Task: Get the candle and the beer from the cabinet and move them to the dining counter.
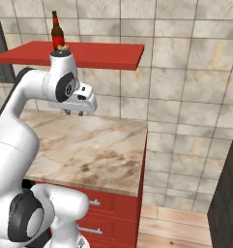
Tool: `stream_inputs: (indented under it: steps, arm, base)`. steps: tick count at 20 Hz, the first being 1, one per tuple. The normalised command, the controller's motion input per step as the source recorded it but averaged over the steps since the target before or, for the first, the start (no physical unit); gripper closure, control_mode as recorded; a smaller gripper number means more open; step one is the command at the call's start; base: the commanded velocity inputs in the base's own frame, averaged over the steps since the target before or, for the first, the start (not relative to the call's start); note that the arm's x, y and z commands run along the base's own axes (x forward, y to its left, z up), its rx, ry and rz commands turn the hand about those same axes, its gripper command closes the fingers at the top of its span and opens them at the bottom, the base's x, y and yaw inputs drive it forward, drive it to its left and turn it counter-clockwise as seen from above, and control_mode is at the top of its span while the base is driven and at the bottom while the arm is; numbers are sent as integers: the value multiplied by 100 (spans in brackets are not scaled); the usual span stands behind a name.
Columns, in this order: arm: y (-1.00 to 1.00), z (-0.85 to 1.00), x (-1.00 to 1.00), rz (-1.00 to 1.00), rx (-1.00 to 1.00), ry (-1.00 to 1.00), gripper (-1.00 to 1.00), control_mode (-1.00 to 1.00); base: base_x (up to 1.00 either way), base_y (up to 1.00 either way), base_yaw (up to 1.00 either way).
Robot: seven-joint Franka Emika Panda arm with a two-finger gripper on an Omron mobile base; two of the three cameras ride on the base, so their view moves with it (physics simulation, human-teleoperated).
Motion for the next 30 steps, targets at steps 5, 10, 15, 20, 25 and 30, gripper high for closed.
stream_inputs:
  steps: [5, 10, 15, 20, 25, 30]
  arm:
    - [9, 0, -18, 0, 0, -3, -100, -100]
    - [24, 6, -17, 6, 0, -13, -100, -100]
    - [11, 41, -17, 3, -1, -27, -100, -100]
    - [10, 70, -5, 1, 0, -31, -100, -100]
    - [7, 73, -1, 3, 0, -33, -100, -100]
    - [8, 54, 1, 6, 0, -37, -100, -100]
  base:
    - [0, 0, 0]
    - [0, 0, 0]
    - [0, 0, 0]
    - [0, 0, 0]
    - [0, 0, 0]
    - [0, 0, 0]
